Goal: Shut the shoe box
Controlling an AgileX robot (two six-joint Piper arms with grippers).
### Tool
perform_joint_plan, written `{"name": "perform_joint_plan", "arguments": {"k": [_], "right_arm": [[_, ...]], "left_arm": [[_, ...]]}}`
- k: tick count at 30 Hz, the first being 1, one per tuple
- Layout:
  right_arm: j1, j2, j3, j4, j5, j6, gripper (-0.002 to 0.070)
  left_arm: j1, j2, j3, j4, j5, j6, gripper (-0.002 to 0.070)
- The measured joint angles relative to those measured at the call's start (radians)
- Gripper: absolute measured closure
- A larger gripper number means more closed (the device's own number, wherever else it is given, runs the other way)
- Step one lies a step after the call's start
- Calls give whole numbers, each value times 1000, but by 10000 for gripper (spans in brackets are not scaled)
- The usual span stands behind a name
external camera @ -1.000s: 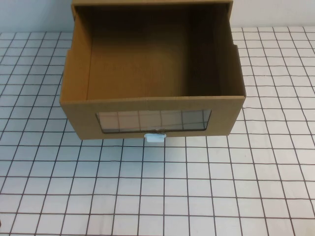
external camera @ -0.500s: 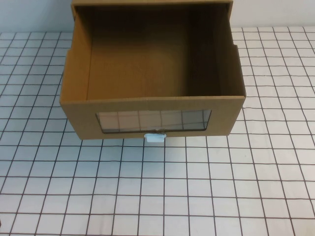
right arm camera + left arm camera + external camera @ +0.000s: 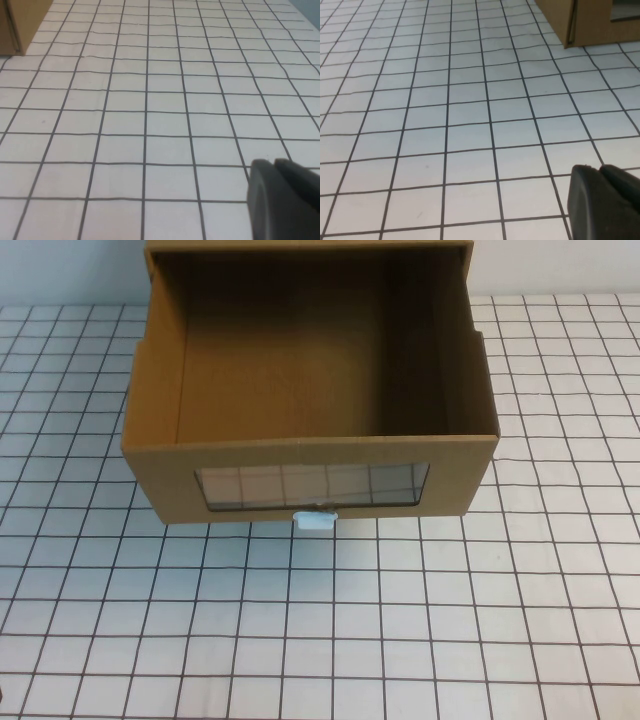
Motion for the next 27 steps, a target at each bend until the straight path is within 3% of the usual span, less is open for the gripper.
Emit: {"name": "perform_joint_plan", "arguments": {"k": [7, 12, 23, 27], "right_arm": [[0, 0, 0, 0, -3, 0, 690], [0, 0, 0, 0, -126, 0, 689], [0, 0, 0, 0, -802, 0, 690], [0, 0, 0, 0, -951, 0, 689]], "left_arm": [[0, 0, 0, 0, 0, -2, 680], [0, 0, 0, 0, -84, -7, 680], [0, 0, 0, -2, -815, -36, 680], [0, 0, 0, -2, -966, -36, 680]]}}
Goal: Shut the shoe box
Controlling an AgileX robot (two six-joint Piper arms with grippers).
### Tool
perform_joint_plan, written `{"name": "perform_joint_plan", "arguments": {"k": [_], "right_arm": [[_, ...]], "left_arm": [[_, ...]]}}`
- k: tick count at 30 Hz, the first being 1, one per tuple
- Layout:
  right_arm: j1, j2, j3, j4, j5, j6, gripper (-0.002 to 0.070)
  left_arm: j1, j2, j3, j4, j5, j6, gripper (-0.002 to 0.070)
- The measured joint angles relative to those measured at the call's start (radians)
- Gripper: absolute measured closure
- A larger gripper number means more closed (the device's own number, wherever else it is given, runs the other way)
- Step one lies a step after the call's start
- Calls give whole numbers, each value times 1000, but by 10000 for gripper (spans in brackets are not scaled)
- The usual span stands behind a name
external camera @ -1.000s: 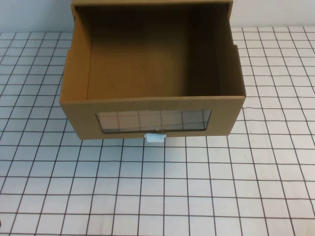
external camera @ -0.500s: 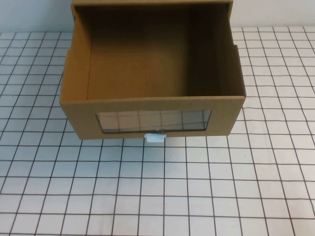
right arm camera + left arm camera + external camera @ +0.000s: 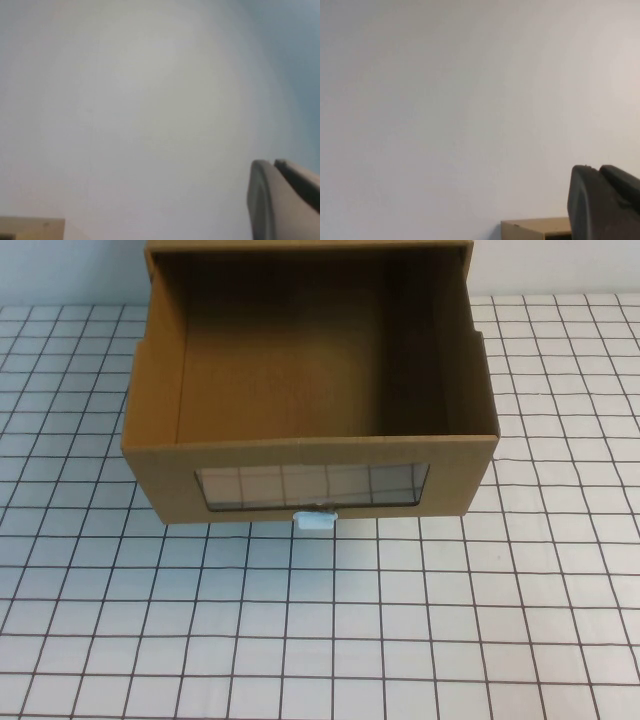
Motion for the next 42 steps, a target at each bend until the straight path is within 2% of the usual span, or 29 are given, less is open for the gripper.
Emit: {"name": "perform_joint_plan", "arguments": {"k": [10, 15, 22, 29, 31, 34, 38, 42], "right_arm": [[0, 0, 0, 9, -209, 0, 690], [0, 0, -27, 9, -272, 56, 689], [0, 0, -294, 0, -207, 180, 690], [0, 76, -608, -3, -19, 226, 689], [0, 135, -710, -3, 73, 225, 689], [0, 236, -854, -3, 261, 226, 690], [0, 401, -1054, -3, 599, 229, 690], [0, 581, -1225, 21, 979, 229, 690]], "left_arm": [[-1, -2, 0, 0, -170, 6, 680], [-1, -4, -13, -27, -246, 6, 680], [-1, 10, -234, -38, -167, 6, 680], [-1, 223, -533, -38, -153, 4, 680], [-1, 289, -626, -38, -89, -14, 680], [-1, 396, -794, -38, 106, -79, 680], [-1, 549, -1016, -40, 480, -179, 680], [-1, 703, -1177, -42, 803, -212, 680]]}}
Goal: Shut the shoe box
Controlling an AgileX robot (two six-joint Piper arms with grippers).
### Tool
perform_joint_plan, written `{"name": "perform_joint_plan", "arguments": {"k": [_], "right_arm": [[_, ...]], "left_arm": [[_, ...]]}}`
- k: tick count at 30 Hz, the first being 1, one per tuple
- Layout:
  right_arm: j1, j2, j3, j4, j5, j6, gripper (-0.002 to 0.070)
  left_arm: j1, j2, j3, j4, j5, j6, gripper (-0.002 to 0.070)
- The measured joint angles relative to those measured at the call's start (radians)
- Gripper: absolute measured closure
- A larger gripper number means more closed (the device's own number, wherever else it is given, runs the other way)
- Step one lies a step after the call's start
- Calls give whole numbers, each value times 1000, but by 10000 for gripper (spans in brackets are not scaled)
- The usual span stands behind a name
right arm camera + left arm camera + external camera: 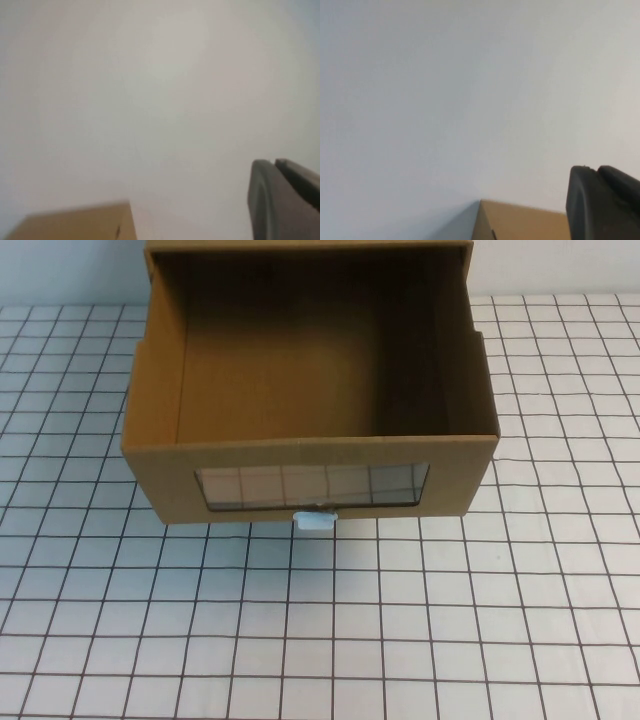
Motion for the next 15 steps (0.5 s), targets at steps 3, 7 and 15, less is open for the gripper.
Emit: {"name": "perform_joint_plan", "arguments": {"k": [3, 7, 15], "right_arm": [[0, 98, -40, 14, 193, 0, 690], [0, 176, -40, 11, 302, -6, 690], [22, 250, -44, 131, 397, -35, 690]], "left_arm": [[0, 77, -37, 10, 70, 0, 680], [0, 140, -39, -7, 70, -9, 680], [0, 324, -101, -88, 170, -6, 680]]}}
